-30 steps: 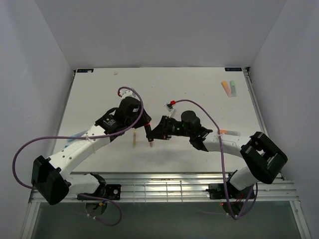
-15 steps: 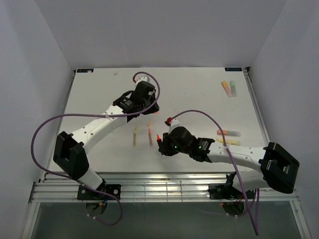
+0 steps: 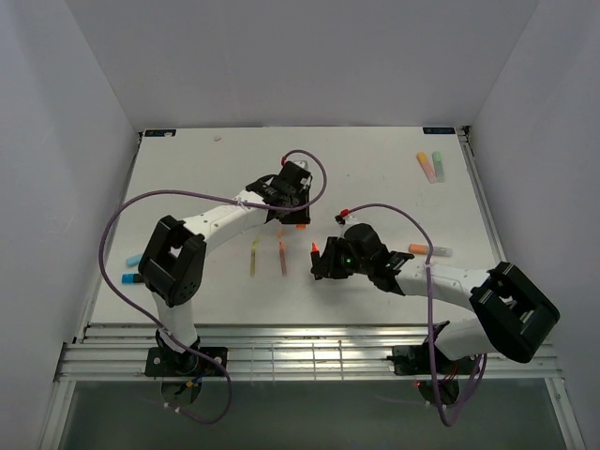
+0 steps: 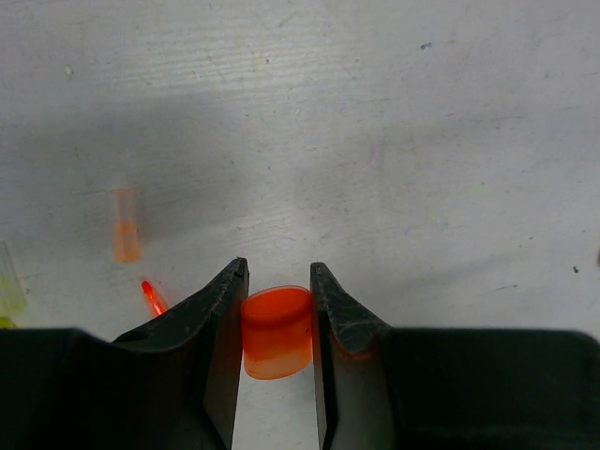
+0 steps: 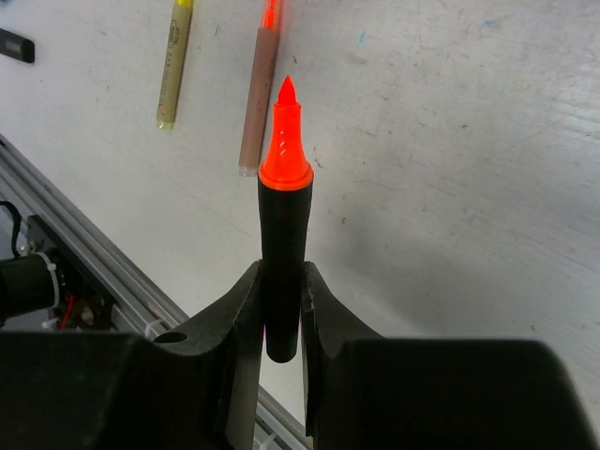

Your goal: Open the pen caps

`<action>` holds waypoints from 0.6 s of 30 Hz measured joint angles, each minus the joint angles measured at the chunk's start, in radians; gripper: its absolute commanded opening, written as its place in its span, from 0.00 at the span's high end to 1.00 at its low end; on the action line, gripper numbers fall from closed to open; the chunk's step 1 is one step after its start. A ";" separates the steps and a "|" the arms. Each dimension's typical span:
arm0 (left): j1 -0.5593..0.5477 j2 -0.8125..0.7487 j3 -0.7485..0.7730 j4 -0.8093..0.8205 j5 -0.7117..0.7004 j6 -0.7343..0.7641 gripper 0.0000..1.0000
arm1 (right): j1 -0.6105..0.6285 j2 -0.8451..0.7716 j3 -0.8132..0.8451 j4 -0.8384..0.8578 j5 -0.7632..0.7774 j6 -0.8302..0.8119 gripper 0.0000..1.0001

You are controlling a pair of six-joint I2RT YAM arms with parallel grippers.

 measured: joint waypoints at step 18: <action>0.000 0.282 0.214 -0.044 -0.085 0.109 0.82 | -0.070 0.277 -0.019 0.279 -0.200 0.072 0.90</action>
